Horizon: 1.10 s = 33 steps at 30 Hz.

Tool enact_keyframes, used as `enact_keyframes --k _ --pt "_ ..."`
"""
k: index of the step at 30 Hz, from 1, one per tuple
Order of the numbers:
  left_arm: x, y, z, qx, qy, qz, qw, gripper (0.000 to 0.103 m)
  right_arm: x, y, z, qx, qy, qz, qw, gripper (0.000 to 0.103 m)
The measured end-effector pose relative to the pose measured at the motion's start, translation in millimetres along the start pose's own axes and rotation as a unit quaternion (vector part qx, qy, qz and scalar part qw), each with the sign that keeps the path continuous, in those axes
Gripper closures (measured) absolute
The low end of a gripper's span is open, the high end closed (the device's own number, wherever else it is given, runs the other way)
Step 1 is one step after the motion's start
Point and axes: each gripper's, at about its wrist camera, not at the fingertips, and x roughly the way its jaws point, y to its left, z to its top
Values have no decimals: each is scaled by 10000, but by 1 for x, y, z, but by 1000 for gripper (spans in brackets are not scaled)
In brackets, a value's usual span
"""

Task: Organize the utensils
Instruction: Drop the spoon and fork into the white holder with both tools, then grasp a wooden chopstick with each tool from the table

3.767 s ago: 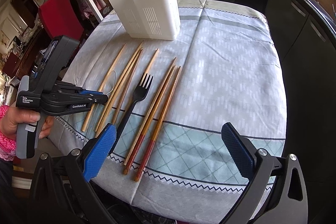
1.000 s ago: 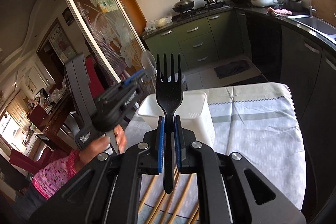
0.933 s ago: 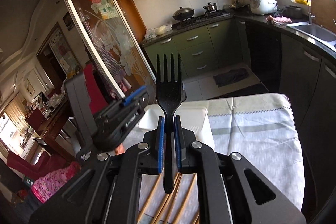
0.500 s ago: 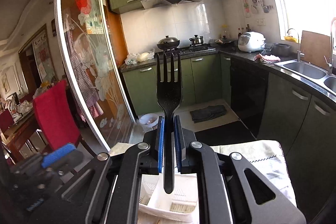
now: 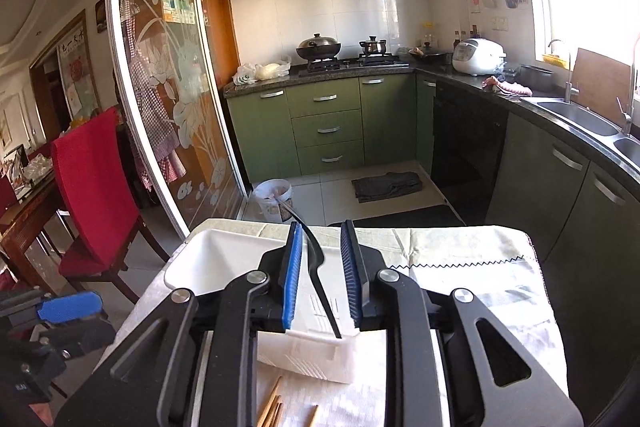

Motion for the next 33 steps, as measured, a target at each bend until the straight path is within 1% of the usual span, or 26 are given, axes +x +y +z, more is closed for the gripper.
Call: enact_keyframes --k 2,4,7,8,11,15,18,22,23,25,26,27,28,31,33 --pt "6 0 -9 -11 273 37 9996 61 -13 -3 -1 23 -28 24 10000 82" --pt "15 -2 -20 20 647 125 9978 61 -30 -8 -3 46 -19 18 10000 82" --pt "35 -2 -37 34 1329 270 9908 61 -56 -17 -12 16 104 -32 9999 73" --pt "42 -2 -42 46 1538 331 9875 61 -62 -21 -16 -10 180 -37 9998 73" --pt "65 -2 -55 54 2094 485 9766 61 -76 -33 -33 -34 582 -58 9983 73" --pt "92 -4 -69 64 2604 677 9631 62 -85 -55 -62 89 1240 30 9922 73" --pt "103 -4 -76 46 2791 804 9569 62 -90 -70 -81 156 1618 55 9867 73" --pt "112 -3 -83 50 2969 901 9506 71 -94 -78 -99 128 1945 40 9808 73" --pt "111 -5 -83 86 2904 934 9523 73 -95 -78 -102 114 1992 33 9799 69" --pt "111 -7 -84 102 2941 937 9511 78 -94 -77 -105 64 2103 41 9776 66" --pt "111 -7 -84 125 2921 962 9514 84 -92 -74 -107 44 2162 58 9763 66" --pt "111 -9 -85 192 2912 998 9512 88 -90 -69 -108 26 2236 80 9746 66" --pt "112 -12 -86 238 2906 1011 9512 95 -86 -66 -109 6 2339 112 9722 66" --pt "114 -18 -86 235 2909 937 9519 96 -71 -57 -120 -53 2708 239 9623 66" --pt "112 -18 -85 218 2837 913 9543 96 -58 -51 -129 -81 3034 316 9523 66"
